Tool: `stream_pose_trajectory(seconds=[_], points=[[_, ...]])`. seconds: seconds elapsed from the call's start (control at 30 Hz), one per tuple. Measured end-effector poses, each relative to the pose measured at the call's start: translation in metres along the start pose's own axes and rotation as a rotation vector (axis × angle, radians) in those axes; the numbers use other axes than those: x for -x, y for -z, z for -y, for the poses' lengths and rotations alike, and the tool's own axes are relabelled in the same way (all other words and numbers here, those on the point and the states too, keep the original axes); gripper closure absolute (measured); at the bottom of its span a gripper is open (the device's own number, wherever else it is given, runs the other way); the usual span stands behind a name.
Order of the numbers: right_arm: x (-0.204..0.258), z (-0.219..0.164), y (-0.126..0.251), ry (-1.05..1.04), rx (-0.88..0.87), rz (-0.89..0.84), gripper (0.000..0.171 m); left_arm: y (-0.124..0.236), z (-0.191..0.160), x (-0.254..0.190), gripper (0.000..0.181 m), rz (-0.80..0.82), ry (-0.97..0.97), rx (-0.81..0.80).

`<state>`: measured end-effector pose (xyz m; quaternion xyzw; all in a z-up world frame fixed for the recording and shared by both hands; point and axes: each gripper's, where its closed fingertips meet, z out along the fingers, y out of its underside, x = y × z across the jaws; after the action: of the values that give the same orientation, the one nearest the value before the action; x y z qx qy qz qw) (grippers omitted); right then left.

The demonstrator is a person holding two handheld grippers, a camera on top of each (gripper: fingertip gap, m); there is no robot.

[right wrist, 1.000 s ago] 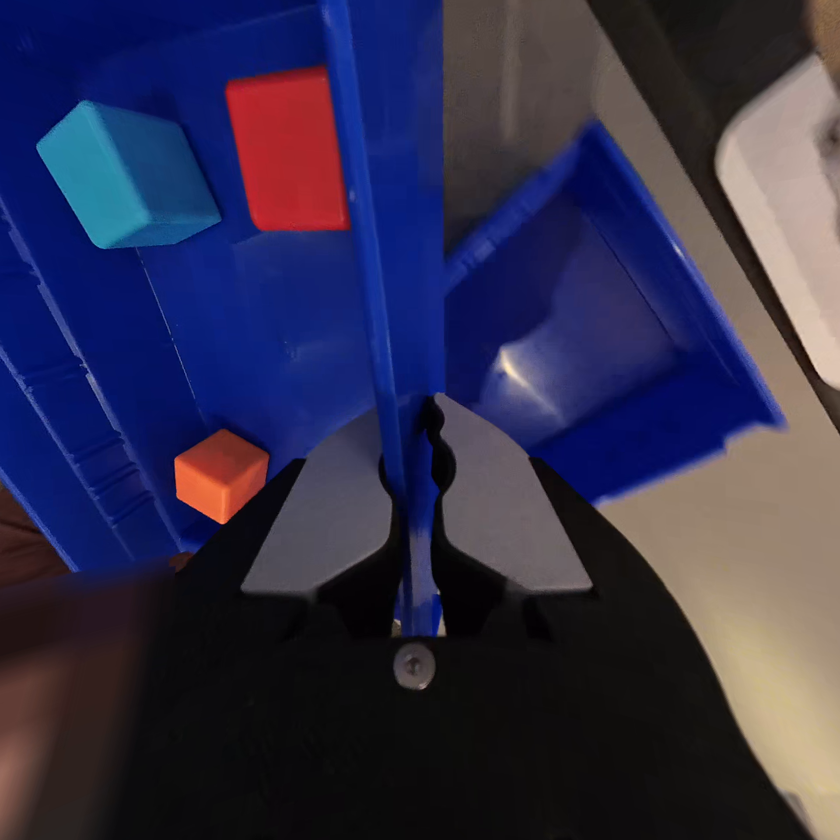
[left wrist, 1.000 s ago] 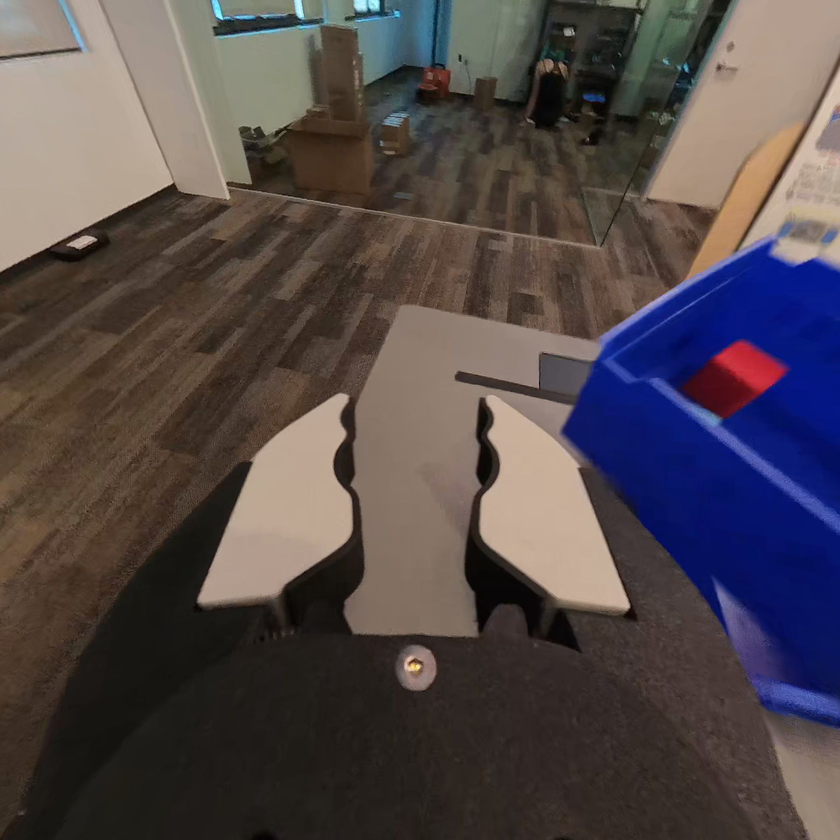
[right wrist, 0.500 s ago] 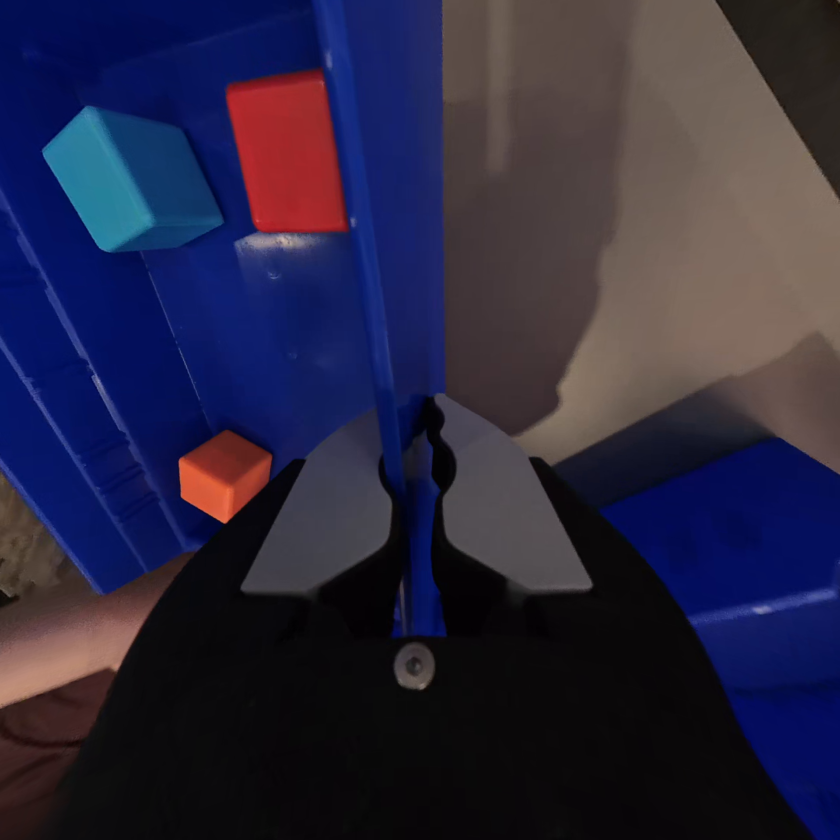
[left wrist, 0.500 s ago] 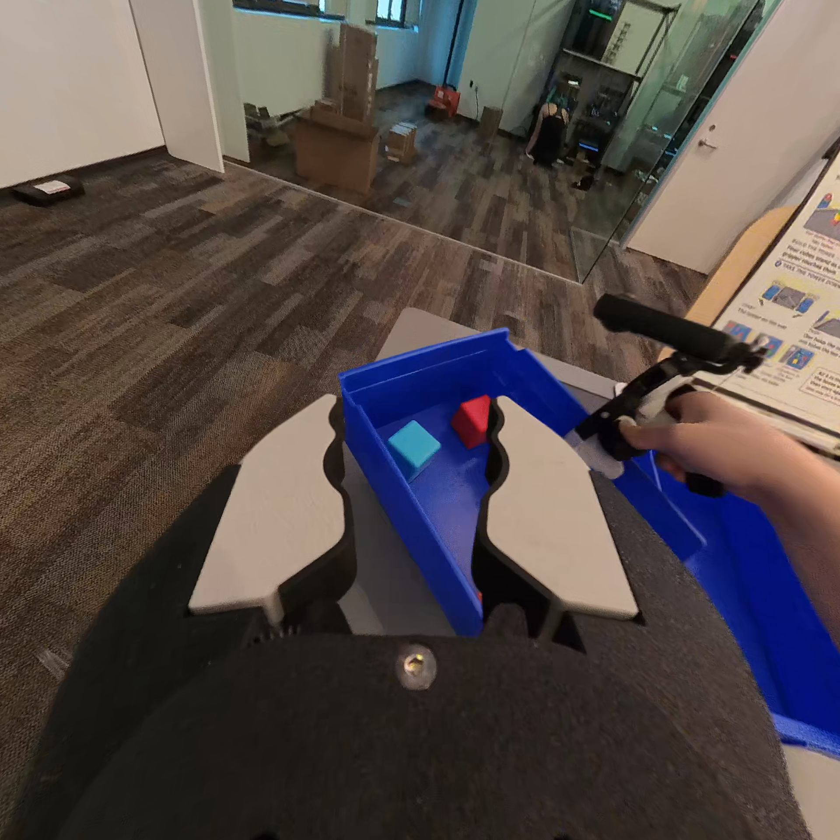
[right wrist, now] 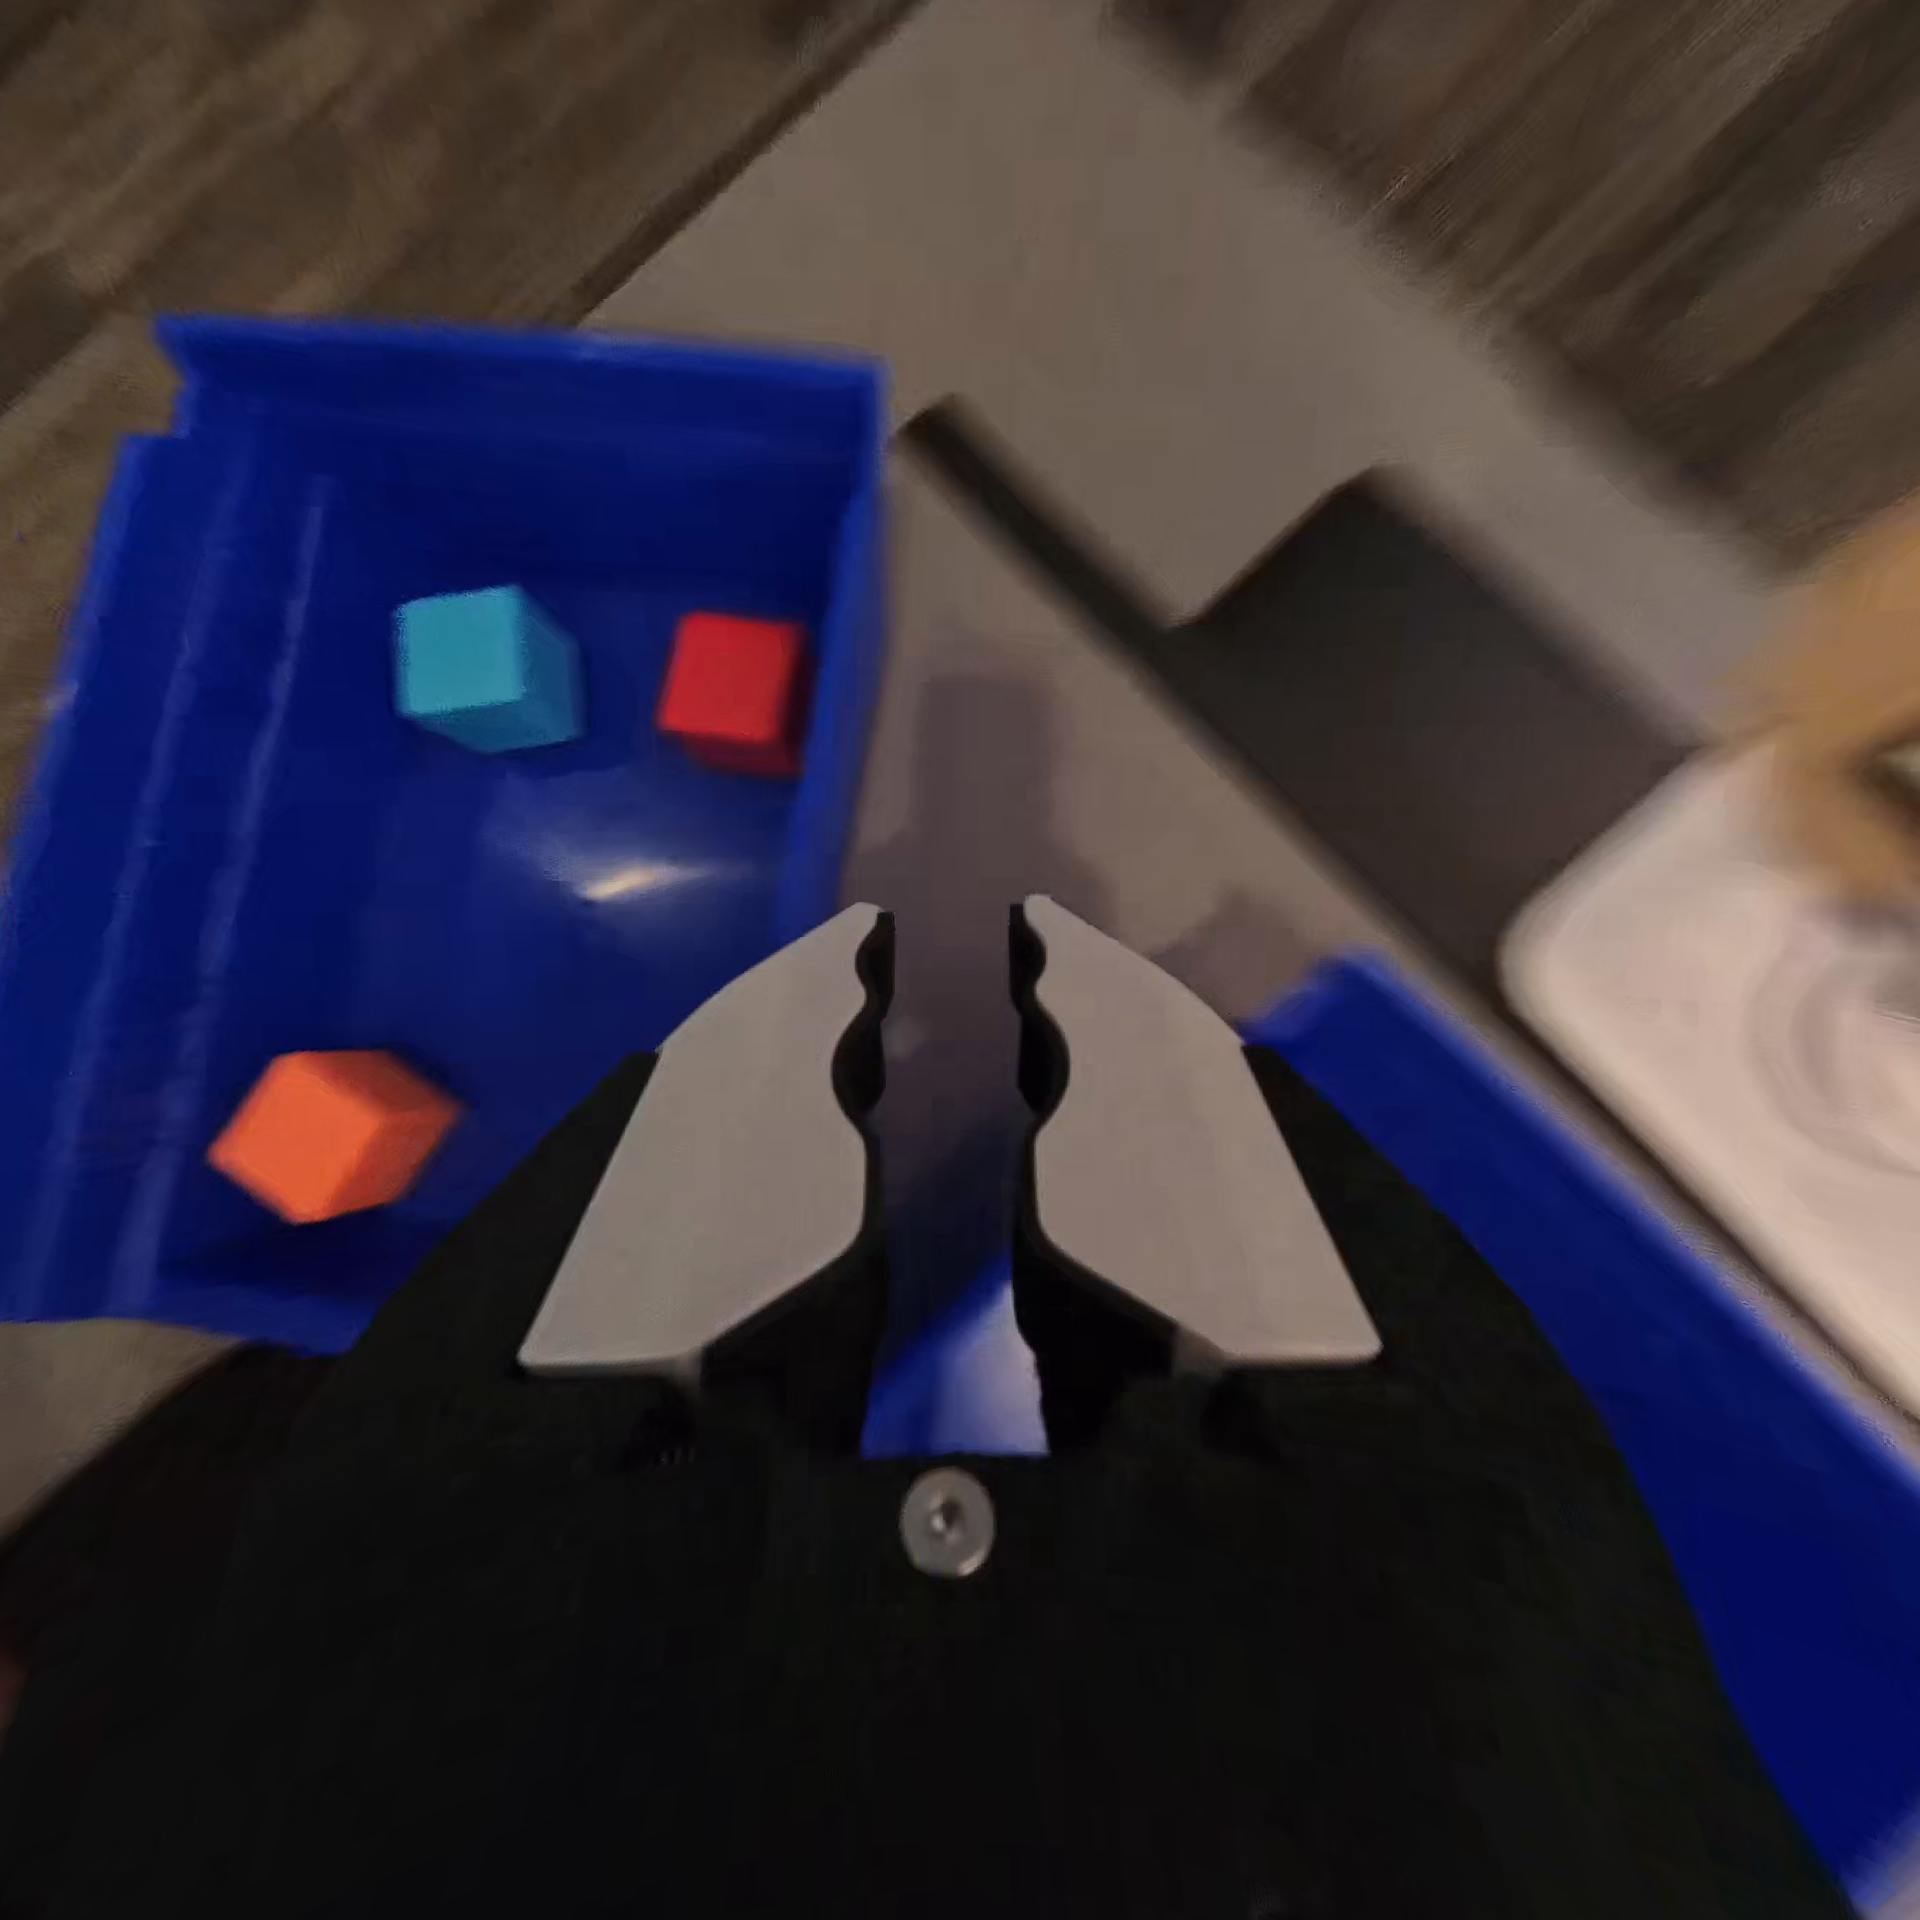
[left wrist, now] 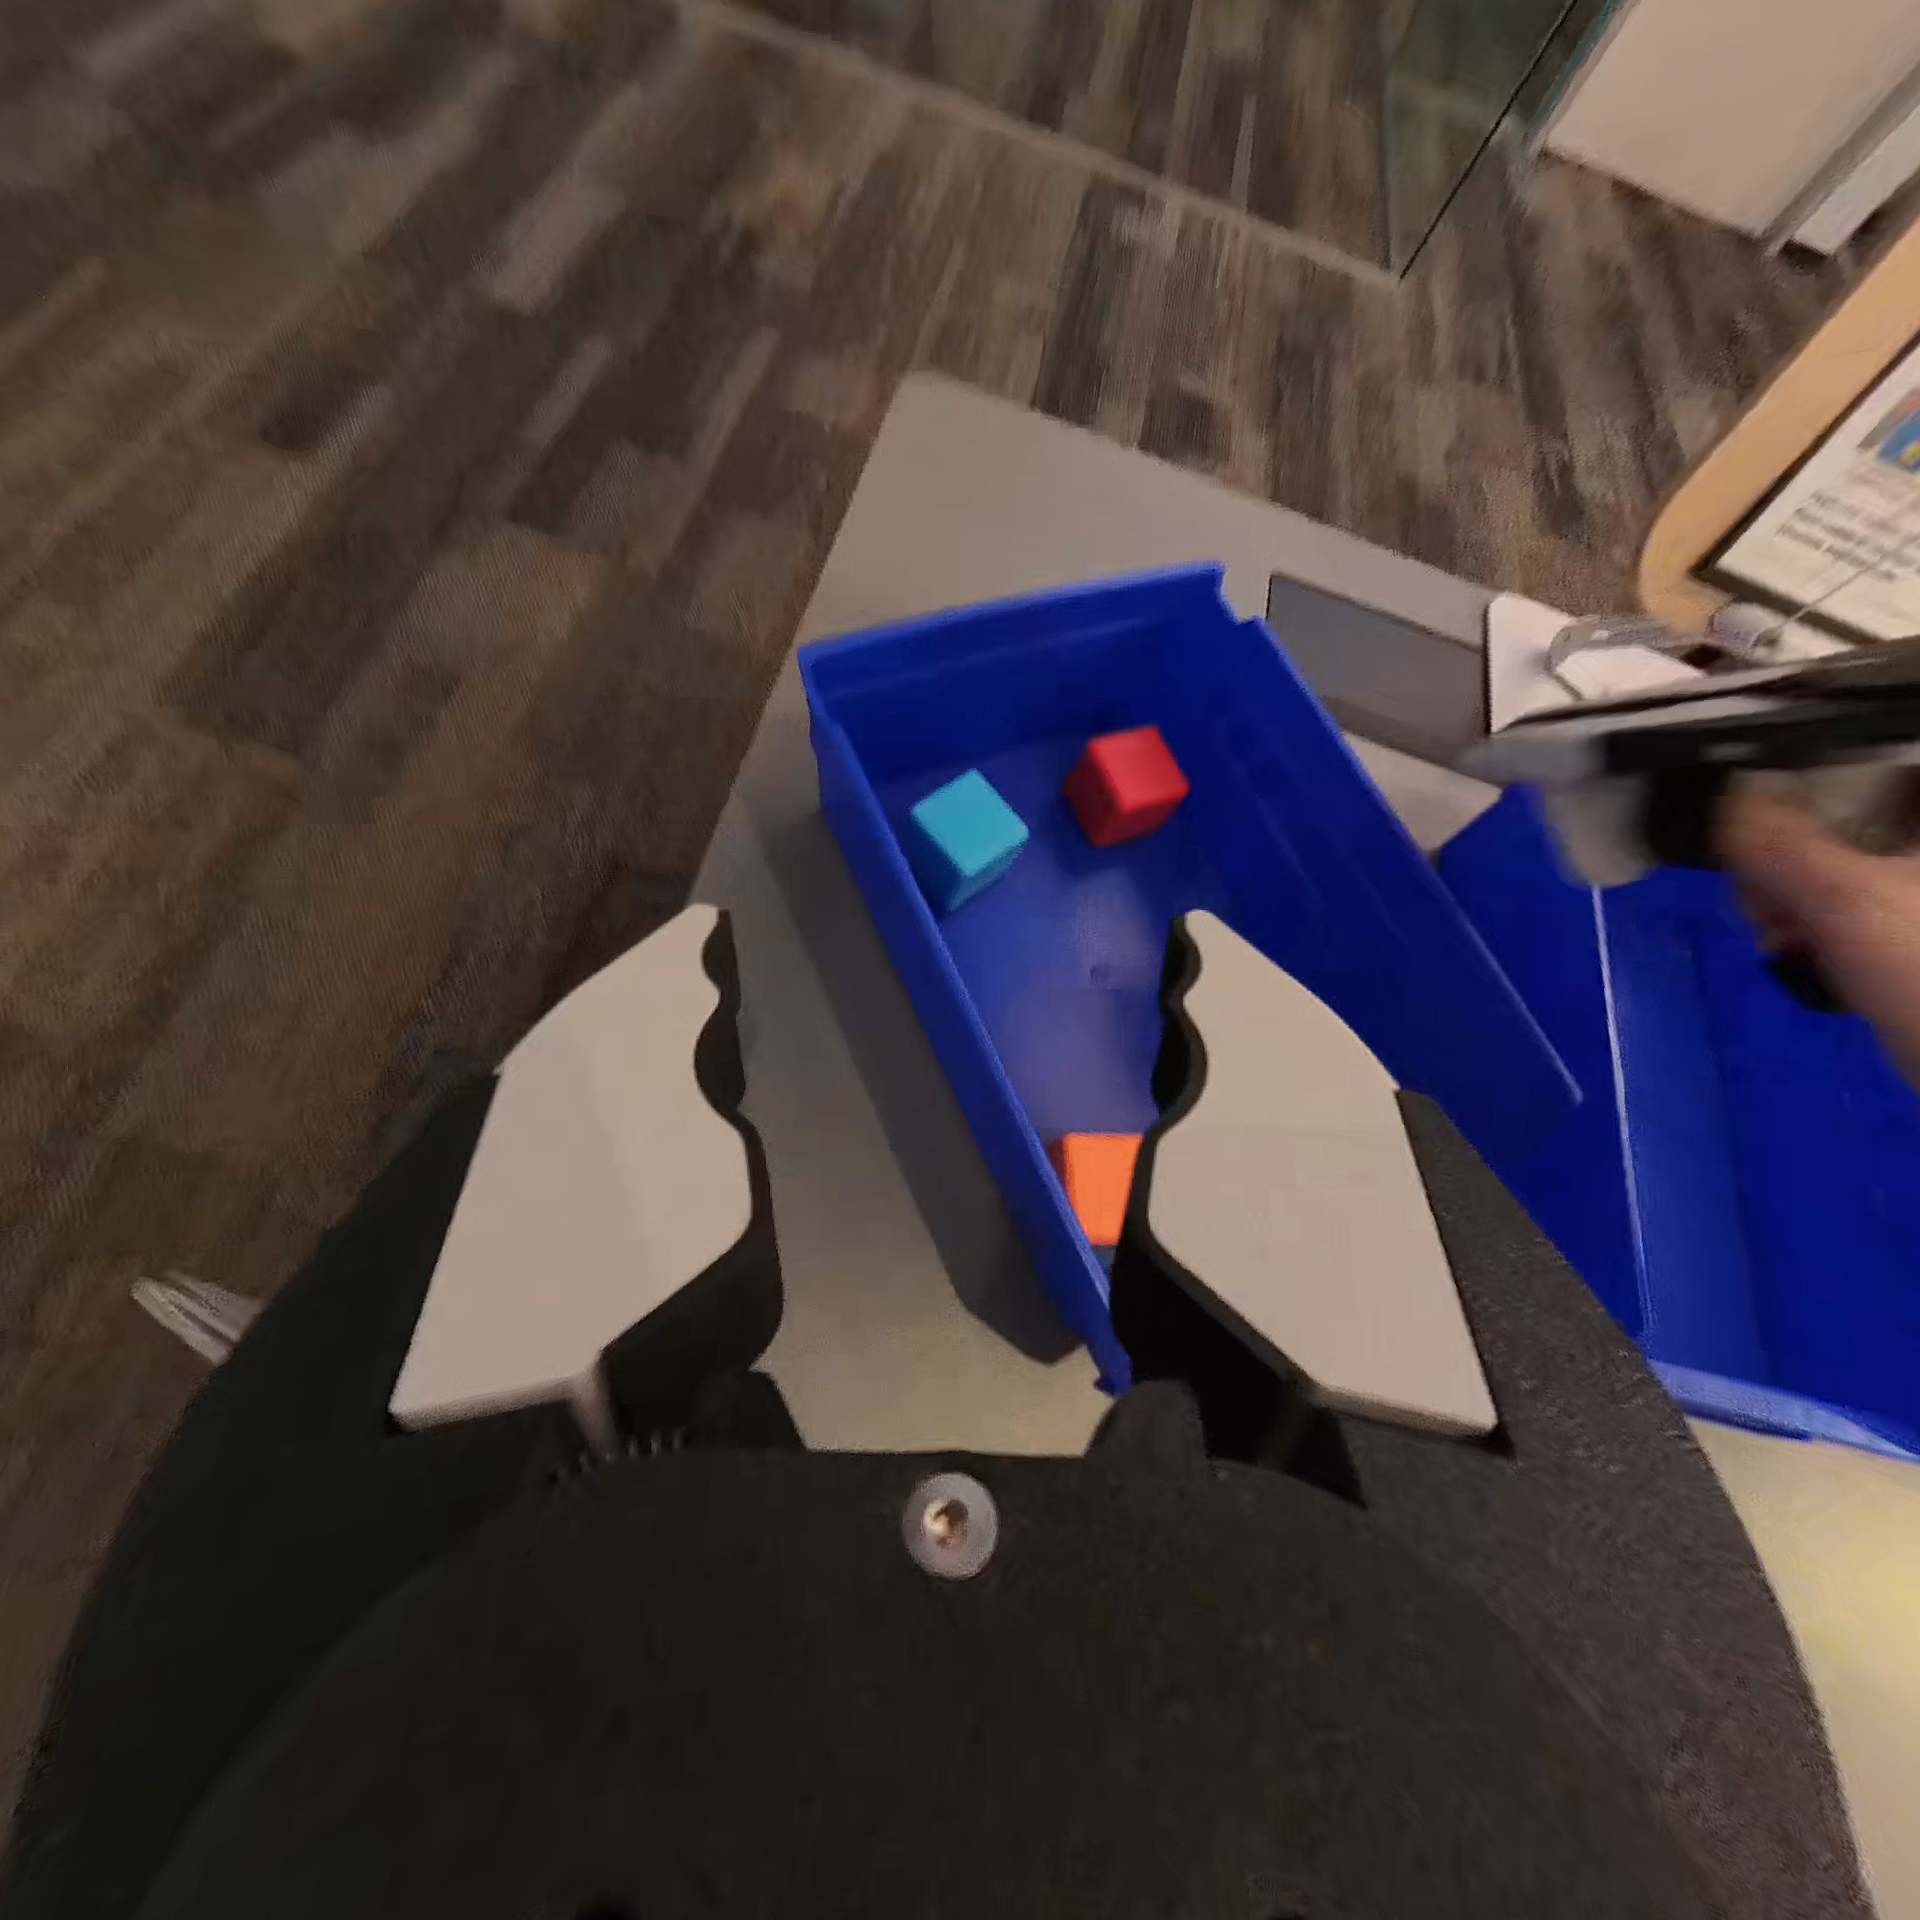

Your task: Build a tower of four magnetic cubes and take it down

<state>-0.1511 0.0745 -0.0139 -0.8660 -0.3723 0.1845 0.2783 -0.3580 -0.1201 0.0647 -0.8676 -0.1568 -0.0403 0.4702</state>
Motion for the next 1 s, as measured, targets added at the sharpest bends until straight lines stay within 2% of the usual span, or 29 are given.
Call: stream_pose_trajectory(seconds=[0.07,0.1,0.17,0.23,0.33,0.43,0.5,0.53,0.57,0.63,0.7,0.87,0.93,1.0], points=[[-0.041,0.001,0.062,0.078,-0.153,-0.234,0.148,-0.017,-0.014,0.006,0.102,-0.038,0.044,0.086],[-0.065,-0.009,0.090,0.083,-0.176,-0.347,0.143,-0.026,-0.021,0.008,0.100,-0.054,0.061,0.132],[-0.114,-0.048,0.133,0.039,-0.125,-0.529,0.125,-0.046,-0.030,0.010,0.100,-0.085,0.074,0.189],[-0.155,-0.097,0.158,-0.067,-0.030,-0.613,0.119,-0.067,-0.040,0.010,0.102,-0.099,0.097,0.250],[-0.181,-0.160,0.155,-0.231,0.063,-0.535,0.112,-0.094,-0.061,0.003,0.107,-0.129,0.103,0.376],[-0.176,-0.203,0.126,-0.301,0.147,-0.397,0.109,-0.110,-0.081,-0.007,0.109,-0.136,0.070,0.490],[-0.170,-0.226,0.107,-0.315,0.247,-0.343,0.109,-0.116,-0.090,-0.014,0.118,-0.125,0.013,0.548],[-0.164,-0.234,0.097,-0.306,0.289,-0.307,0.118,-0.117,-0.097,-0.017,0.118,-0.117,-0.021,0.584],[-0.156,-0.237,0.088,-0.294,0.310,-0.251,0.143,-0.117,-0.104,-0.020,0.118,-0.110,-0.054,0.625],[-0.153,-0.239,0.082,-0.286,0.336,-0.226,0.151,-0.121,-0.114,-0.019,0.110,-0.056,-0.135,0.684],[-0.160,-0.239,0.086,-0.284,0.358,-0.245,0.160,-0.122,-0.117,-0.010,0.119,0.035,-0.209,0.703],[-0.184,-0.245,0.094,-0.365,0.344,-0.127,0.162,-0.118,-0.129,-0.004,0.126,0.073,-0.256,0.777],[-0.204,-0.254,0.104,-0.371,0.355,-0.140,0.163,-0.115,-0.137,0.000,0.117,0.071,-0.239,0.827],[-0.229,-0.268,0.118,-0.373,0.366,-0.184,0.164,-0.117,-0.138,-0.002,0.124,0.049,-0.211,0.831]])
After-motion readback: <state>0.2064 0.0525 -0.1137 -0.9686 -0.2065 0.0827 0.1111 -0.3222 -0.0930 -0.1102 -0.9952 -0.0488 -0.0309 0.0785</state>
